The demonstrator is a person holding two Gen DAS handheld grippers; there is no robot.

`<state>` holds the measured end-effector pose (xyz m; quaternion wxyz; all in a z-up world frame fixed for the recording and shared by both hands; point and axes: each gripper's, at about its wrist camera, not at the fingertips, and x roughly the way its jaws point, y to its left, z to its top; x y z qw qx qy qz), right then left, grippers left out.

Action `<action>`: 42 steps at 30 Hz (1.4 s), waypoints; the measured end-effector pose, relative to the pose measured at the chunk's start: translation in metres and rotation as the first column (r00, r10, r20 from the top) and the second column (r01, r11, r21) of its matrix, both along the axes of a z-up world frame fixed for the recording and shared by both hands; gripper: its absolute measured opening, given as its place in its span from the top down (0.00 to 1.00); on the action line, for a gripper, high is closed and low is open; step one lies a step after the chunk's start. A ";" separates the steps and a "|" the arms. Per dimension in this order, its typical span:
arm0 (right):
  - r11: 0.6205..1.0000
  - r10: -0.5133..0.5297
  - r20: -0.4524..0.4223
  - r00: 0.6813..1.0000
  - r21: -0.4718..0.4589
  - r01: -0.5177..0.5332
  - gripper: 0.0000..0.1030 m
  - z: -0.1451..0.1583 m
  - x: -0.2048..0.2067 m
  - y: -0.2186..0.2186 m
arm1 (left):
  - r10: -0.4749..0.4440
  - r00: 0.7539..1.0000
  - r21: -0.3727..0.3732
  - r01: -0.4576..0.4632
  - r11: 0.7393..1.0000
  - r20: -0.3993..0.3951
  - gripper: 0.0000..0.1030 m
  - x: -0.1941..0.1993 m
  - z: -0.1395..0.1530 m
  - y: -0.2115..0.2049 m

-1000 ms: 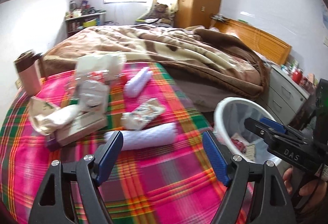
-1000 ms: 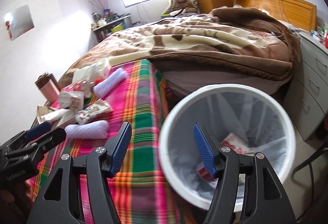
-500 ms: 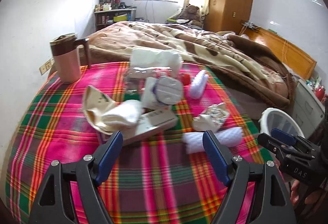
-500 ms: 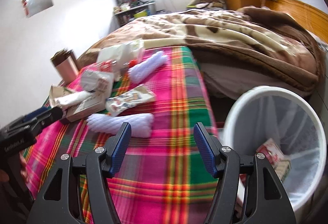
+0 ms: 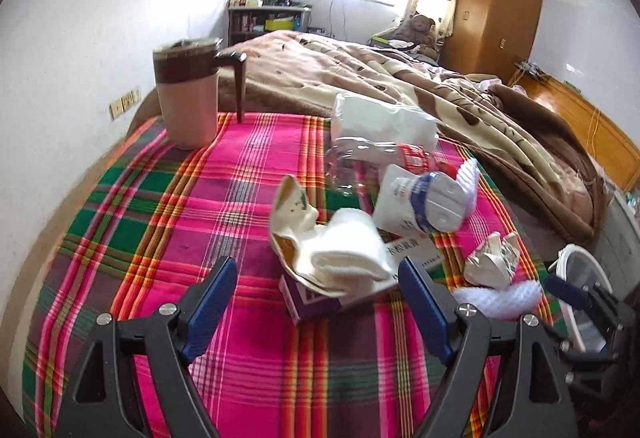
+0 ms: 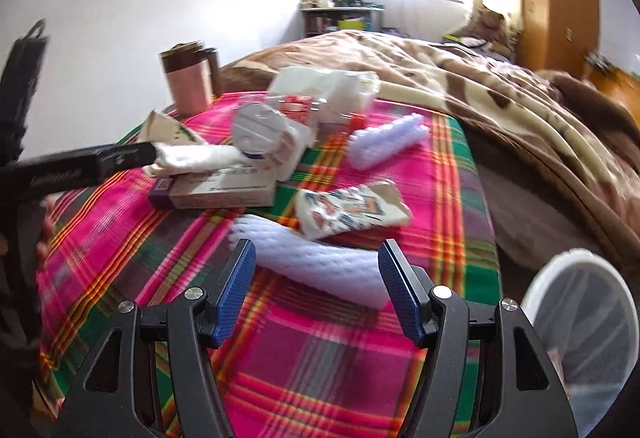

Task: Collect trash
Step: 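Grasp the white cloth with the left tool while the right tool grasps the white foam net sleeve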

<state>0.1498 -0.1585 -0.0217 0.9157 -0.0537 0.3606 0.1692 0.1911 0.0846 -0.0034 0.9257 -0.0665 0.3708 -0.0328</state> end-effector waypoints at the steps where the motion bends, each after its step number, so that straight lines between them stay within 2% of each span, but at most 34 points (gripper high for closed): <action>1: 1.000 0.014 -0.004 1.000 -0.003 -0.014 0.34 -0.001 0.001 0.003 | 0.006 1.000 -0.012 -0.006 1.000 -0.005 0.18 0.004 -0.001 0.004; 6: 0.998 0.044 -0.039 0.998 -0.034 -0.045 0.33 -0.008 0.008 0.009 | 0.029 0.999 -0.010 -0.029 1.000 -0.038 0.18 0.017 -0.008 0.015; 11: 0.996 0.044 -0.054 0.998 -0.071 -0.048 0.32 -0.013 0.012 0.015 | -0.001 0.999 -0.027 0.000 1.000 -0.037 0.17 0.023 -0.012 0.013; 18: 0.989 0.016 -0.044 0.999 -0.144 -0.022 0.32 -0.016 0.016 0.022 | -0.012 0.996 -0.063 0.006 0.998 -0.088 0.17 0.039 -0.021 0.013; 20: 0.987 0.014 -0.042 0.999 -0.162 -0.021 0.32 -0.017 0.016 0.024 | -0.044 0.996 -0.073 0.039 0.997 -0.074 0.17 0.036 -0.019 0.008; 23: 0.983 0.000 -0.035 0.999 -0.183 -0.006 0.32 -0.017 0.018 0.027 | -0.036 0.996 -0.064 0.031 0.997 -0.080 0.17 0.041 -0.020 0.007; 27: 0.989 -0.012 -0.042 0.999 -0.147 0.005 0.32 -0.015 0.020 0.022 | 0.007 0.998 -0.140 -0.016 0.990 -0.069 0.18 0.043 -0.021 0.020; 30: 0.993 -0.017 -0.044 0.999 -0.119 0.011 0.34 -0.014 0.020 0.020 | 0.049 0.997 -0.194 -0.060 0.979 -0.064 0.27 0.043 -0.022 0.033; 32: 0.993 -0.024 -0.047 0.999 -0.114 0.018 0.35 -0.015 0.021 0.020 | 0.054 0.995 -0.179 -0.067 0.981 -0.081 0.33 0.046 -0.026 0.033; 33: 0.993 -0.025 -0.048 0.999 -0.115 0.020 0.37 -0.015 0.022 0.021 | 0.046 0.995 -0.177 -0.062 0.982 -0.093 0.41 0.047 -0.029 0.032; 35: 0.993 -0.029 -0.045 0.999 -0.115 0.023 0.39 -0.015 0.022 0.021 | 0.032 0.994 -0.189 -0.052 0.981 -0.109 0.46 0.049 -0.033 0.030; 39: 0.994 -0.056 -0.043 0.997 -0.095 0.052 0.50 -0.014 0.024 0.016 | 0.044 0.992 -0.167 -0.063 0.984 -0.118 0.61 0.053 -0.036 0.029; 42: 0.995 -0.068 -0.046 0.997 -0.075 0.065 0.58 -0.014 0.024 0.013 | 0.041 0.990 -0.167 -0.064 0.984 -0.138 0.66 0.056 -0.041 0.029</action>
